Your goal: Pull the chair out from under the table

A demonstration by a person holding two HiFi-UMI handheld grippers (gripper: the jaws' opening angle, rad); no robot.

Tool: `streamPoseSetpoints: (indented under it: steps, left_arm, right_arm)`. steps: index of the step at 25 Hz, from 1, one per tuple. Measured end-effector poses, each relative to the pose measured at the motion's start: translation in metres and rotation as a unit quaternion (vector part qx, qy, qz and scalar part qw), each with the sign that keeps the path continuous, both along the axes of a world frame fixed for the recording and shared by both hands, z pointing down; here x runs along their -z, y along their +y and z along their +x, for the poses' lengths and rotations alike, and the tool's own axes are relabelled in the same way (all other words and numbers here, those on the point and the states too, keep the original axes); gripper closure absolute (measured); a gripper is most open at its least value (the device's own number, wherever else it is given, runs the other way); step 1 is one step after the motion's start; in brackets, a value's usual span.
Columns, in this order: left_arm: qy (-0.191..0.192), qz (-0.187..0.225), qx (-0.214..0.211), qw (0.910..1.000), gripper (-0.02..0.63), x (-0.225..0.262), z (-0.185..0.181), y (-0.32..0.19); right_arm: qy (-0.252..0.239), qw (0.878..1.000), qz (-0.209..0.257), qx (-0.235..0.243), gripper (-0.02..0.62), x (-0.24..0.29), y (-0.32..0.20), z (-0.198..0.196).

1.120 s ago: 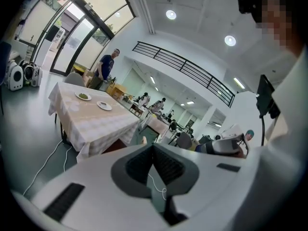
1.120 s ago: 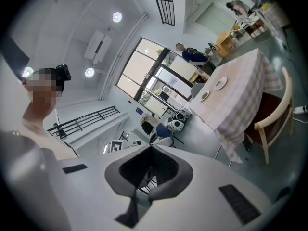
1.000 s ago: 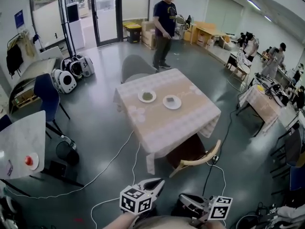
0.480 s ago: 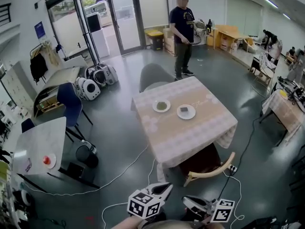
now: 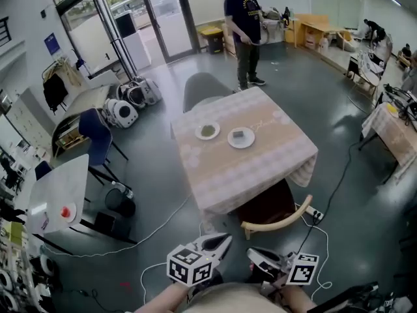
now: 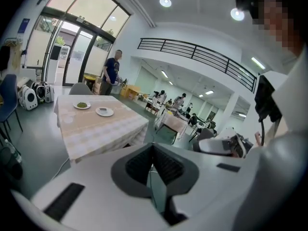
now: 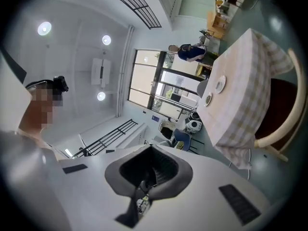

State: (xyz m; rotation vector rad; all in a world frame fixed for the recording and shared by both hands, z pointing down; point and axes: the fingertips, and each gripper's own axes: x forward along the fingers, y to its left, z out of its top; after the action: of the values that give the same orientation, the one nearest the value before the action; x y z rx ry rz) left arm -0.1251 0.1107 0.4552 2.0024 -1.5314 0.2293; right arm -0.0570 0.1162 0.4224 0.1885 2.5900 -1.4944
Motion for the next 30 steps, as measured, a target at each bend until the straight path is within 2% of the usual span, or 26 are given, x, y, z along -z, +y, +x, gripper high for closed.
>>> streamPoseSetpoints:
  steps: [4, 8, 12, 17, 22, 28, 30]
  left_arm:
    - [0.001, 0.006, 0.017, 0.9998, 0.6, 0.014, 0.019, -0.023]
    - [-0.009, -0.018, -0.002, 0.9998, 0.6, 0.005, 0.052, -0.038]
    - [-0.011, -0.021, -0.016, 0.9996, 0.6, 0.002, 0.061, -0.055]
    - [0.019, -0.012, -0.016, 0.9996, 0.6, 0.0, 0.07, -0.08]
    - [0.035, -0.019, -0.056, 0.9976, 0.6, -0.01, 0.077, -0.108]
    - [0.109, -0.036, -0.054, 0.9919, 0.6, -0.021, 0.056, -0.141]
    - [0.113, -0.035, -0.059, 0.9913, 0.6, -0.019, 0.039, -0.149]
  right_arm:
    - [0.016, 1.0, 0.006, 0.011, 0.586, 0.005, -0.021, 0.018]
    - [0.042, 0.999, -0.017, 0.001, 0.586, -0.004, -0.033, 0.05]
    - [0.047, 0.998, -0.033, -0.026, 0.586, -0.011, -0.05, 0.068]
    - [0.077, 0.996, -0.034, -0.042, 0.586, -0.02, -0.071, 0.078]
    - [0.102, 0.991, -0.037, -0.081, 0.586, -0.022, -0.092, 0.084]
    - [0.166, 0.971, -0.075, -0.156, 0.586, -0.046, -0.124, 0.08]
    - [0.178, 0.966, -0.084, -0.169, 0.586, -0.048, -0.13, 0.066]
